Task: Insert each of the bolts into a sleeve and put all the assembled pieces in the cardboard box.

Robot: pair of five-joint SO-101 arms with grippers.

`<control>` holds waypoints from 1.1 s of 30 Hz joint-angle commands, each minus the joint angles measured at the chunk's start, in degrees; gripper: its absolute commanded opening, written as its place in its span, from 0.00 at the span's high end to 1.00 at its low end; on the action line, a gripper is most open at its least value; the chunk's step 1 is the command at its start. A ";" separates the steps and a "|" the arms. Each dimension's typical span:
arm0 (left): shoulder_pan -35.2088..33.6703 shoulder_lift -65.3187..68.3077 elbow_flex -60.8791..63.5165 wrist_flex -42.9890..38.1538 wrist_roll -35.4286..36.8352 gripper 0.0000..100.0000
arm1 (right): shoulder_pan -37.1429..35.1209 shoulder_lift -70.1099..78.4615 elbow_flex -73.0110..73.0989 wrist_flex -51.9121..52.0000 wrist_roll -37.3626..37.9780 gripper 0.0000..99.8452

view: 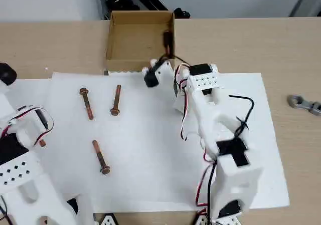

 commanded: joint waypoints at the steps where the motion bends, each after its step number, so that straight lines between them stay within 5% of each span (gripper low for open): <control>1: 0.00 -1.41 -1.80 -1.49 0.00 0.99 | -0.04 -14.02 -0.53 1.89 -5.01 0.99; 14: 0.79 -1.32 -7.25 -2.55 8.35 0.99 | -0.31 -58.42 8.44 7.96 -21.71 0.99; 25: 19.34 -0.97 -6.55 -19.60 10.55 0.99 | 17.01 -104.92 45.19 7.25 -28.75 1.00; 29: 24.97 -0.88 -3.56 -20.92 10.55 0.99 | 14.90 -116.00 59.16 -1.10 -29.54 1.00; 33: 28.04 -1.32 -1.98 -24.18 10.73 0.99 | 2.95 -117.05 72.53 -13.67 -32.70 1.00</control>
